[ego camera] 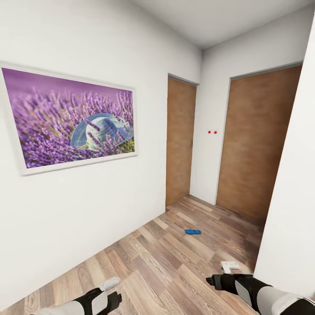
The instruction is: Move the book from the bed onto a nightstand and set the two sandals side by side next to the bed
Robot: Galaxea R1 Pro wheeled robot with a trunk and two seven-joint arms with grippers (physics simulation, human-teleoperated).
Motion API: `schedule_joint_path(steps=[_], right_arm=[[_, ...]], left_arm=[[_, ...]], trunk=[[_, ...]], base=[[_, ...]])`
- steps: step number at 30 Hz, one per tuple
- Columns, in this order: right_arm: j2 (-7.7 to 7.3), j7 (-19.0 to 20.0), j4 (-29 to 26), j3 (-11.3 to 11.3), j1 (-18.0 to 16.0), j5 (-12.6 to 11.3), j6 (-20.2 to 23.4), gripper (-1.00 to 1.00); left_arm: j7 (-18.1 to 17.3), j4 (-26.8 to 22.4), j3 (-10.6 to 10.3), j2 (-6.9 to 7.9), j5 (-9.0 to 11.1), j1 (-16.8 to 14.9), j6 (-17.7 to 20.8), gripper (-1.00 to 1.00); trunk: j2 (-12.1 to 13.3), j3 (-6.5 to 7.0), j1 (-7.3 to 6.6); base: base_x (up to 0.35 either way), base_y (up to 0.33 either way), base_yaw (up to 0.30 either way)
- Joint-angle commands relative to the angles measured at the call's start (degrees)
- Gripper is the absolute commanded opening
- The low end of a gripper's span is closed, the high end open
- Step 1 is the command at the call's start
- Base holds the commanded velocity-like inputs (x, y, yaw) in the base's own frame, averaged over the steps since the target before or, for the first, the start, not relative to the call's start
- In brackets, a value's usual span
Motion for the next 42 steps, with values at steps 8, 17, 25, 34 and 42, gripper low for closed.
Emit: schedule_joint_path(steps=[8,17,25,34,42], right_arm=[[0.01,0.2,0.1,0.5,-0.1,-0.6,0.2,1.0],[0.0,0.2,0.1,0.4,-0.1,-0.6,0.2,1.0],[-0.03,0.2,0.1,0.4,-0.1,-0.6,0.2,1.0],[-0.04,0.2,0.1,0.4,-0.1,-0.6,0.2,1.0],[0.01,0.2,0.1,0.4,-0.1,-0.6,0.2,1.0]], left_arm=[[0.1,0.1,-0.5,-0.02,0.5,0.0,0.1,1.0],[0.1,0.1,-0.5,-0.02,0.5,0.0,0.1,1.0],[0.1,0.1,-0.5,-0.02,0.5,0.0,0.1,1.0],[0.1,0.1,-0.5,-0.07,0.5,0.0,0.1,1.0],[0.1,0.1,-0.5,-0.08,0.5,0.0,0.1,1.0]], trunk=[[0.0,-0.03,0.03],[0.0,-0.03,0.03],[0.0,-0.03,0.03],[0.0,-0.03,0.03],[0.0,-0.03,0.03]], base=[[0.091,0.333,0.0],[0.291,0.15,-0.021],[0.332,0.036,-0.211],[0.339,0.064,-0.286],[0.341,0.046,-0.266]])
